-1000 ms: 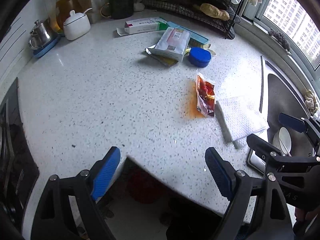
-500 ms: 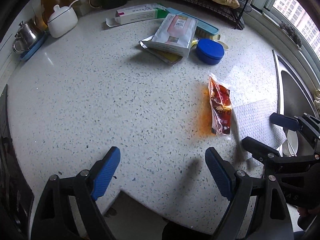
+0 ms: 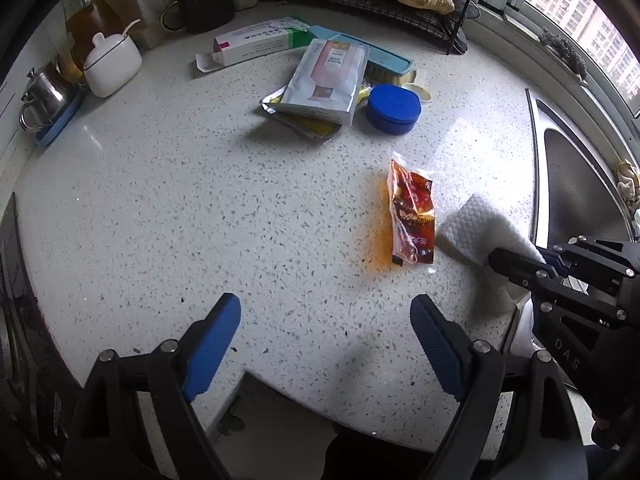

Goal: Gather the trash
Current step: 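Grasp the white wet wipe with the right tool, then grasp the red sauce packet with the left tool while the right tool holds the wipe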

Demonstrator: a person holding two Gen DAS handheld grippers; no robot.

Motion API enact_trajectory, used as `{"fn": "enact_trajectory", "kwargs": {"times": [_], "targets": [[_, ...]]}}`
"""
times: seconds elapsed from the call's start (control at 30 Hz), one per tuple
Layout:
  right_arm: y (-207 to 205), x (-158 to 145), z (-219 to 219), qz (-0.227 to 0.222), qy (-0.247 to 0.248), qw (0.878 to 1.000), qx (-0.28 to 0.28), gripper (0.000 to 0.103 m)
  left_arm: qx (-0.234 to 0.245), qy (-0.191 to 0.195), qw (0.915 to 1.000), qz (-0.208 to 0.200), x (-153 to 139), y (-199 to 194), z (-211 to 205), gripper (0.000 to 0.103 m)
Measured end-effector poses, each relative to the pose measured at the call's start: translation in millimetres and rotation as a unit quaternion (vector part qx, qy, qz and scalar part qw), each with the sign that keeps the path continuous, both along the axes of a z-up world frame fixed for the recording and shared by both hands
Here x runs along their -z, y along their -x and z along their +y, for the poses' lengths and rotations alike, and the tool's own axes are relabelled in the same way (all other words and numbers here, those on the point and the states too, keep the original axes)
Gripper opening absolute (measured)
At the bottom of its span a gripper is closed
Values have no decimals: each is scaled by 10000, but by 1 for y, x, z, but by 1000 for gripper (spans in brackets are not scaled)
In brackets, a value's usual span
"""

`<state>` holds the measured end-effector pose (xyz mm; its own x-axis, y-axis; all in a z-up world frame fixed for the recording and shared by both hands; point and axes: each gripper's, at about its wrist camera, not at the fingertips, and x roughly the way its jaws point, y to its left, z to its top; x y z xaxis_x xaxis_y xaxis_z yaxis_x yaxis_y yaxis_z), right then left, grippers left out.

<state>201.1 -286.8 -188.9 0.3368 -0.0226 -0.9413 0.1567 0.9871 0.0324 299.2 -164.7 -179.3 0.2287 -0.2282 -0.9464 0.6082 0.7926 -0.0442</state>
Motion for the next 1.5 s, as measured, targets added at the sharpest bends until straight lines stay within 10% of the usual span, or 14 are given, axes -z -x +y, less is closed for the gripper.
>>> {"fn": "enact_trajectory", "kwargs": {"times": [0.87, 1.5], "targets": [[4, -4, -51, -199, -262, 9959, 842, 6, 516, -526, 9973, -64, 32, -33, -89, 84], [14, -10, -36, -192, -406, 9958, 793, 6, 432, -131, 9990, -59, 24, -13, -72, 13]]}}
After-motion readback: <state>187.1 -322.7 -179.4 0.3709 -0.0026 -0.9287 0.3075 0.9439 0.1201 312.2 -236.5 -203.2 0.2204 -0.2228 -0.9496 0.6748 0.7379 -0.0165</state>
